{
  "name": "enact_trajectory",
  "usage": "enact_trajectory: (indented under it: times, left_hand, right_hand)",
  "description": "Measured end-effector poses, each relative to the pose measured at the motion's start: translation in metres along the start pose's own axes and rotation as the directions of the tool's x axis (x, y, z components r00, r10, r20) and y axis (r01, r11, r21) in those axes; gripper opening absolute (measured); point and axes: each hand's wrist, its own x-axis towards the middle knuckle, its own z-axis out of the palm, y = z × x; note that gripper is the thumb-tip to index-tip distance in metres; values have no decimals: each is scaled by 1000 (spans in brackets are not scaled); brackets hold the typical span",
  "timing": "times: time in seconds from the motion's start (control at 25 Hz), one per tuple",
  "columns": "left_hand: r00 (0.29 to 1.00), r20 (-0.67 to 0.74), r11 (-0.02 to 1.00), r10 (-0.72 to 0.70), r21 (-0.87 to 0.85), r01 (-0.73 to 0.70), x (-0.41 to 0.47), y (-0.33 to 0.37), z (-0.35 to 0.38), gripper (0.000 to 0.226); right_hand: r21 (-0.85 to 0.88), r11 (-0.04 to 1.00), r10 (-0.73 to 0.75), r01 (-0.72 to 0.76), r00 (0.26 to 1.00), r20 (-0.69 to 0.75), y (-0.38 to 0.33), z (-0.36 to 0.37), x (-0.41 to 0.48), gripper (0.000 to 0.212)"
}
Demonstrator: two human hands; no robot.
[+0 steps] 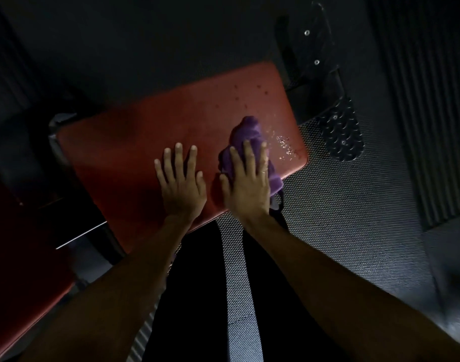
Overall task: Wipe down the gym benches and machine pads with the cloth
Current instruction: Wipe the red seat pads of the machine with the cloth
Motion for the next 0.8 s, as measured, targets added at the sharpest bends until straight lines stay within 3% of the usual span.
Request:
enact_trajectory:
  times: [0.12, 0.2, 0.32, 0.48, 0.56, 0.64, 0.72, 0.8]
  left_hand:
    - [1000, -20, 1000, -8, -1, 8, 4, -1, -8, 56]
    - [1000, -20, 1000, -11, 16, 11, 14, -5, -14, 52]
    - [995, -4, 995, -96, 11, 96, 46, -11, -24, 50]
    - [987, 21, 986, -160, -48, 161, 93, -14, -26, 51]
    - [980, 33, 978, -196, -65, 198, 110, -17, -24, 52]
    - [979, 34, 976, -200, -77, 202, 115, -22, -22, 53]
    - [984, 20, 982, -176, -72, 177, 113, -25, -20, 53]
    - [986, 7, 984, -168, -66, 168, 112, -25, -19, 53]
  right_hand:
    - [-62, 947, -313, 316, 948, 64, 14, 7, -22, 59]
    - [-91, 907, -404, 411, 910, 89, 46, 2, -33, 59]
    - [-51, 963, -261, 266, 962, 85, 63, -11, -14, 60]
    - [59, 998, 30, -33, 999, 42, -1, -16, 44, 61]
    - [122, 990, 67, -71, 997, 41, -32, -9, 60, 62]
    - [110, 987, -124, 120, 992, 35, -42, 0, 51, 57]
    - [40, 923, -385, 383, 919, 88, -26, 5, 29, 54]
    - [-24, 865, -495, 501, 860, 122, 4, -2, 21, 55]
